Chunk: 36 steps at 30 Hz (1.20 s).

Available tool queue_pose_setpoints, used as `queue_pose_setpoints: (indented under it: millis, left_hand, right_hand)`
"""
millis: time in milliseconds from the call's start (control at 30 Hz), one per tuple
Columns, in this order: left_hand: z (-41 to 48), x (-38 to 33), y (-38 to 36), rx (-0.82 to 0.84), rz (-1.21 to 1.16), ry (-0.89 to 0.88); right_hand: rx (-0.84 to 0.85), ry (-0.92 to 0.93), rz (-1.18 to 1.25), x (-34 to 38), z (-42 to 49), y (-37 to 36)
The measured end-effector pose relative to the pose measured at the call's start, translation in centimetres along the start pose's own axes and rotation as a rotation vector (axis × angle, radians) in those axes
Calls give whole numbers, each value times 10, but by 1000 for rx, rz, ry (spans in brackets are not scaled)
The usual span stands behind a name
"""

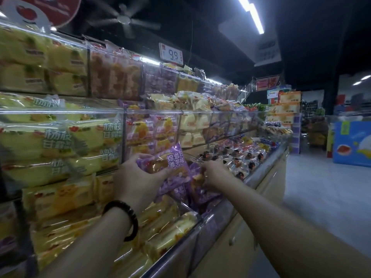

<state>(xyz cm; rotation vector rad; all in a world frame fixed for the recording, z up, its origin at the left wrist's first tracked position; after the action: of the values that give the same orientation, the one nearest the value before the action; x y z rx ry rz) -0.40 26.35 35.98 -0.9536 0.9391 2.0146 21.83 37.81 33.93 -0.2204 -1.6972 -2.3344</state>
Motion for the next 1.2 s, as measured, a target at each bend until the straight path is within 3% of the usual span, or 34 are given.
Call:
queue_pose_setpoints:
  millis: [100,200,300,367,433,600,767,933,1100,1200]
  left_hand:
    - [-6,-7,1,-4,30,-14]
    - [-14,-15,0,27,17,-52]
    - [-19,-18,-7,120,-23,-133]
    - [-21,-20,-10,158,-88,-159]
    - [-20,-22,-9,113,-150,-149]
    - [-9,-14,-7,-47,-135,-131]
    - [-9,-11,-11,-38,-58,-129]
    - [-10,-13,-17,11,-14,-180]
    - [-17,-17,-13,92,16,-156]
    - [-36,-42,-11,146,67,-261]
  right_hand:
    - [-67,125,129,11,-6,32]
    - [-130,532,330,31,-33,63]
    - [-86,748,89,43,-51,70]
    - [-154,715,-17,38,-50,69]
    - [-146,592,38,29,-49,71]
    - [212,334,-77,19,-48,38]
    - [124,274,36,23,-39,4]
    - [167,175,87,1,-49,36]
    - [-174,150,231,-33,-99,68]
    - [-377,168,386,-40,-166,66]
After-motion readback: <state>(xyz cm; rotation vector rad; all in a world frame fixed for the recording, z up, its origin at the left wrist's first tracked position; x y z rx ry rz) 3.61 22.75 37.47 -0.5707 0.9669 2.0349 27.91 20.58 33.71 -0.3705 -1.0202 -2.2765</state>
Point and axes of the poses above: each hand's wrist, its own z-axis towards the middle knuckle, its own y-axis out of the back of the hand, x = y × z, the point moved 3 cm from there along z, towards the middle knuckle
